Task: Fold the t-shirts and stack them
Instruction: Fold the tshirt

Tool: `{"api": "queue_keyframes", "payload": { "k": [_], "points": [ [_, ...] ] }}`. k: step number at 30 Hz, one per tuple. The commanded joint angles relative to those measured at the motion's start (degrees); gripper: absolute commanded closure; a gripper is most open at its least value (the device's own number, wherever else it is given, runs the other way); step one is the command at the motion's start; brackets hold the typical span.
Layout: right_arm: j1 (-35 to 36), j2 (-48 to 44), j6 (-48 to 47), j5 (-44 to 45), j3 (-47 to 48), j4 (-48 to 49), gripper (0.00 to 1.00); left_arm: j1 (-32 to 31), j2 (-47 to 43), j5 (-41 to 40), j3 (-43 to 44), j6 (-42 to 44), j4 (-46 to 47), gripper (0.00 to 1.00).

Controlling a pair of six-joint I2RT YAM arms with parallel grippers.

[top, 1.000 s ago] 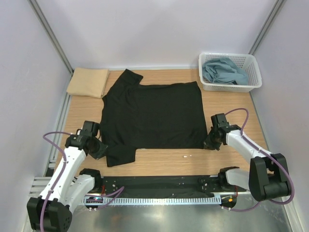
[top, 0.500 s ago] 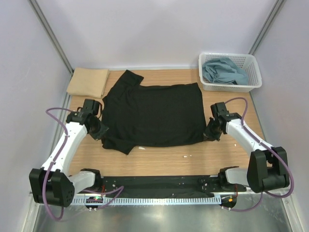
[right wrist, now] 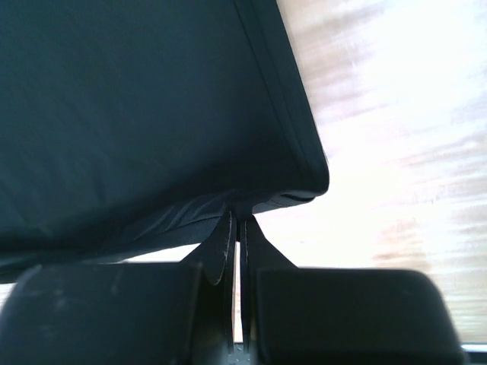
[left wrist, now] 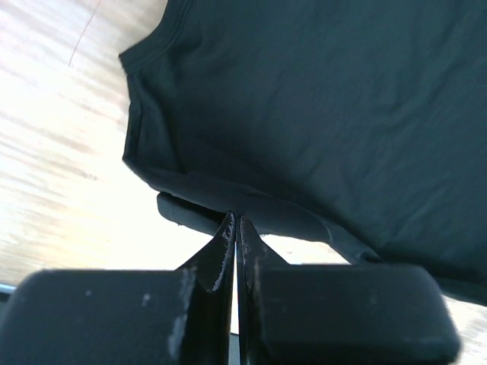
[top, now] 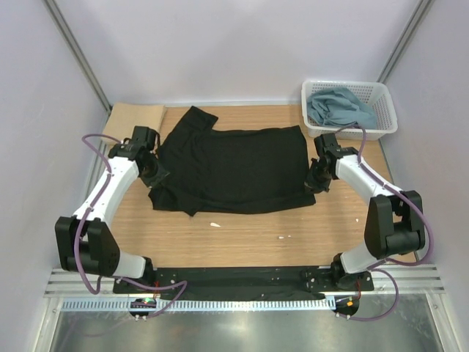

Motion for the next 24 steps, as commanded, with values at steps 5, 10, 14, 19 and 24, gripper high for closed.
{"api": "queue_keyframes", "payload": {
  "k": [5, 10, 14, 19, 24],
  "points": [
    [-1.22, 3.58, -3.16, 1.4, 8.55, -0.9, 0.99, 0.26, 2.96, -1.97, 6.93, 3.03, 2.4, 1.0],
    [-2.88, 6.39, -4.21, -0.17, 10.84, 0.15, 0.99, 0.26, 5.77, -1.27, 8.78, 3.29, 3.54, 1.0],
    [-3.06, 9.03, -4.66, -1.49, 12.42, 1.56, 0.99, 0.17, 7.97, -1.62, 10.18, 3.55, 3.81, 1.0],
    [-3.41, 11.76, -4.92, -1.23, 14.71, 1.21, 0.99, 0.43, 9.72, -1.97, 11.41, 4.26, 4.33, 1.0],
    [-4.03, 12.2, -4.66, -0.79, 14.62, 1.47, 0.99, 0.7, 11.57, -2.32, 14.23, 5.14, 4.42, 1.0]
  ]
}}
